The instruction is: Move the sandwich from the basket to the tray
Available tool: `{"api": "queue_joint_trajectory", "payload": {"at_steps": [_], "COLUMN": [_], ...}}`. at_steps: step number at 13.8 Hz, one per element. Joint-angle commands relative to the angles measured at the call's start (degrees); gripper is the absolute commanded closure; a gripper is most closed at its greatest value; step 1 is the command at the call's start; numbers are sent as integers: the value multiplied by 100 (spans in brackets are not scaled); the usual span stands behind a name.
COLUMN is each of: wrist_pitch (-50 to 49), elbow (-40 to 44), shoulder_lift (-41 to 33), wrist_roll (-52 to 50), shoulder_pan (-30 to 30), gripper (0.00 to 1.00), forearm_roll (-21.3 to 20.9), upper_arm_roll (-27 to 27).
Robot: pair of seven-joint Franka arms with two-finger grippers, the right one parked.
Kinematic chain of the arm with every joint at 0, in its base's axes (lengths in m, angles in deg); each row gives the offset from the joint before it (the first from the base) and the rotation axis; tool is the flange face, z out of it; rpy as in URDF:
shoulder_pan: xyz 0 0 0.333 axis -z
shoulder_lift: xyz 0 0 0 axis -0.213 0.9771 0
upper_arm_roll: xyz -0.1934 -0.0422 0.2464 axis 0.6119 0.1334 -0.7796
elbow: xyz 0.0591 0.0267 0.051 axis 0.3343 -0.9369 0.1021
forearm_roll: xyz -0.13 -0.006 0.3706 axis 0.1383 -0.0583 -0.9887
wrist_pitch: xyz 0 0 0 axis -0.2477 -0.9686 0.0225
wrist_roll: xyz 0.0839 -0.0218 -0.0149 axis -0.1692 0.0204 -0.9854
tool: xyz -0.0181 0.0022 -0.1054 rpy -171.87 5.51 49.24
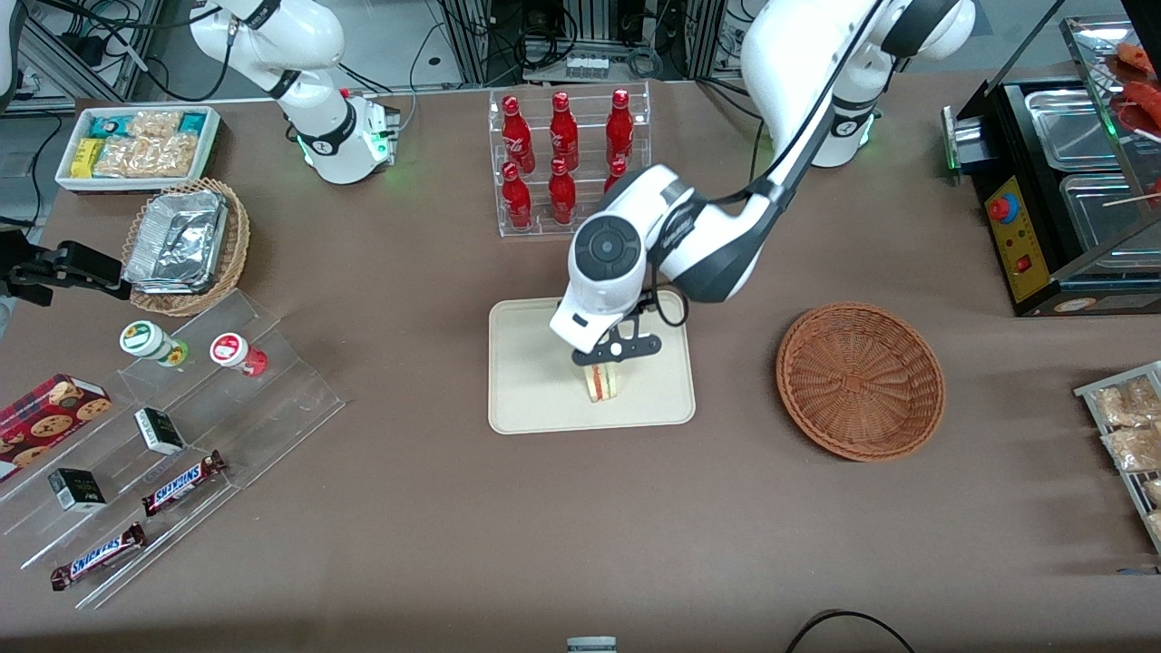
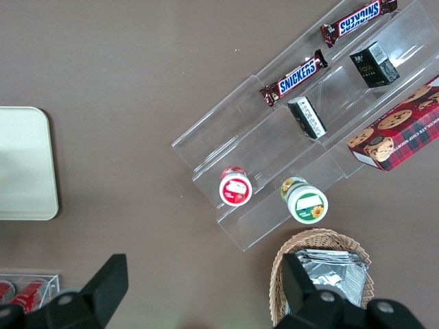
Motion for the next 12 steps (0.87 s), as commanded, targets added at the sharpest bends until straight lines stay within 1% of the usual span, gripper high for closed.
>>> {"api": "queue_joint_trajectory", "payload": {"at_steps": [1, 3, 5, 7, 8, 12], "wrist_pitch": [-349, -559, -876, -921, -999, -1211], "elbow": [70, 17, 0, -9, -131, -571], "shoulder_lift": [-270, -447, -535, -605, -745, -1220], "wrist_roll": [36, 587, 757, 984, 1290, 1669], "shoulder_pan": [10, -304, -411, -762, -815, -1368], "gripper": [0, 0, 0, 0, 0, 0], "forearm_roll": [-27, -10, -36, -72, -72, -89], "upper_arm_roll": [-74, -83, -83, -83, -83, -83]}}
